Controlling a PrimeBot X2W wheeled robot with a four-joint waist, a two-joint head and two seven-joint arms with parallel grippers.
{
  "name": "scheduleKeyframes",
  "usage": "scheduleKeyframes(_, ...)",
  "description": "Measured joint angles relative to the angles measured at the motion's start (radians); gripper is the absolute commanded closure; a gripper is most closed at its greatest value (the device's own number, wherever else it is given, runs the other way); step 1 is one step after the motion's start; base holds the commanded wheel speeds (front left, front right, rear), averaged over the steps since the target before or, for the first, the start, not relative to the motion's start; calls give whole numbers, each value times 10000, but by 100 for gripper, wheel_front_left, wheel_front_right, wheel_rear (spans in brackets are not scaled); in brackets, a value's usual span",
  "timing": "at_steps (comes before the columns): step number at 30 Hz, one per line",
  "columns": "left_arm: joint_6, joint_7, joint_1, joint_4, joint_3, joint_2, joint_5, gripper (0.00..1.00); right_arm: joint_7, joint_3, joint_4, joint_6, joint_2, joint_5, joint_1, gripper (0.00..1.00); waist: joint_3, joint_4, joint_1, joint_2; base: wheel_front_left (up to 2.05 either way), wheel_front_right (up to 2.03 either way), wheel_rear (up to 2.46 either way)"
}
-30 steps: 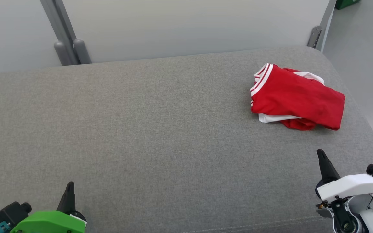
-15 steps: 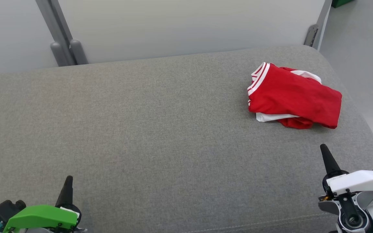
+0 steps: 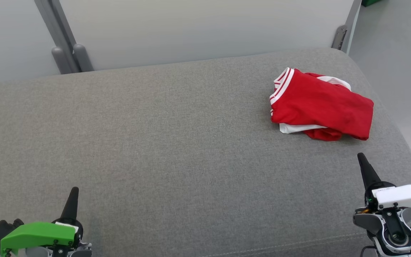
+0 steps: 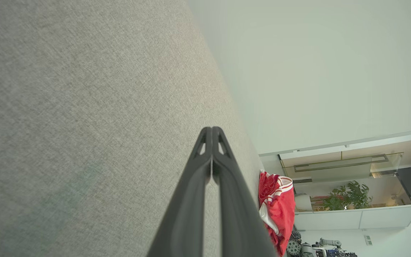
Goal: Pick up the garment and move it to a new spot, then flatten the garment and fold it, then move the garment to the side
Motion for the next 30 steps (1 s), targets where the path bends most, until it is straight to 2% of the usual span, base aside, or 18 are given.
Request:
scheduleKeyframes(22,-577,715,-481,291,708,-339,-2437,100,688,-980,102,523,420,2665,-337,100,34,-177,0,0,0,0,0)
scheduleKeyframes(30,-591,788,-592,343,809,-407,-2556,100,773,-1062,123,525,454,2909,-388,100,35,-188,0,0,0,0,0)
